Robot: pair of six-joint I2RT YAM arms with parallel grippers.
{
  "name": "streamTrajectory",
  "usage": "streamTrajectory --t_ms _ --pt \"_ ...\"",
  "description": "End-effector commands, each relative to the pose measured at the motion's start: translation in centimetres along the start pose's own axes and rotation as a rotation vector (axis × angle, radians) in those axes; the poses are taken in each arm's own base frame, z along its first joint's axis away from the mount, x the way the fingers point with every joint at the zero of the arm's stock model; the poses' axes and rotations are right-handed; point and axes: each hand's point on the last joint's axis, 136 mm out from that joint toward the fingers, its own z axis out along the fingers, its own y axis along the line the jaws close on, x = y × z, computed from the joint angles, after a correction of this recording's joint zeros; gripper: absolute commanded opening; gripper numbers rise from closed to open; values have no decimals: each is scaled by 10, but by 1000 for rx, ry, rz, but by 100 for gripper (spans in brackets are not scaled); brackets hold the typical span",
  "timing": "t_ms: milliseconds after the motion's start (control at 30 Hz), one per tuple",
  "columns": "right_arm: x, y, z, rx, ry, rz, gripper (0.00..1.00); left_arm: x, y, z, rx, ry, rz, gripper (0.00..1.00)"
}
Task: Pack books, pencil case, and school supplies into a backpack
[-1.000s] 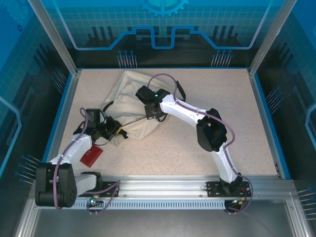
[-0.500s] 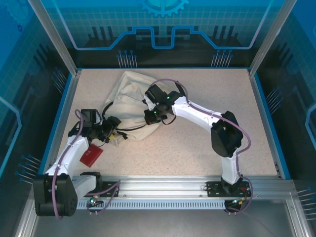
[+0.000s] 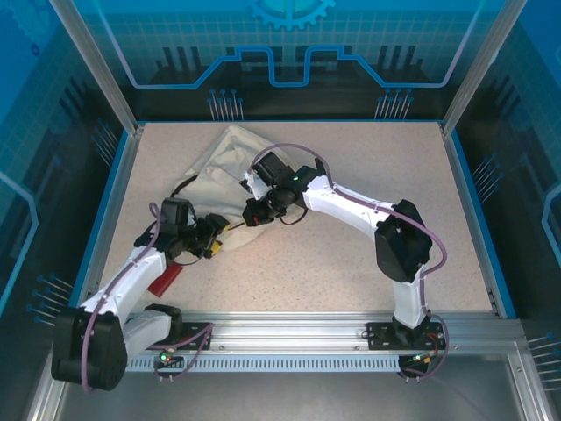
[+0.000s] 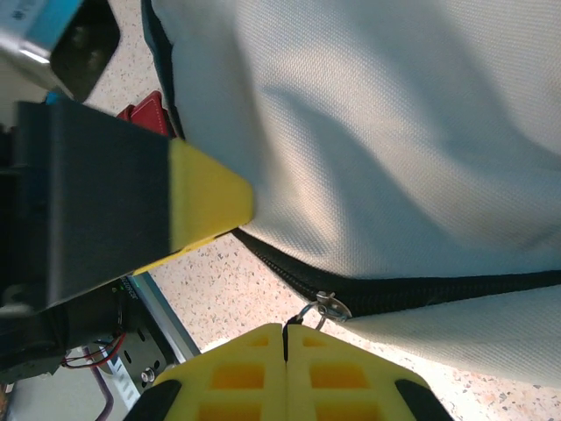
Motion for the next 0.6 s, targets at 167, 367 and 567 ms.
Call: streamTrajectory --t_ms 167,367,567 --pt "13 -20 4 152 49 15 0 -7 28 15 -94 -33 -19 9" --pt "-6 -63 1 419 15 40 0 -4 52 13 -184 -31 13 0" --pt "-22 -110 -20 632 -58 137 0 -3 60 15 -223 -17 38 0"
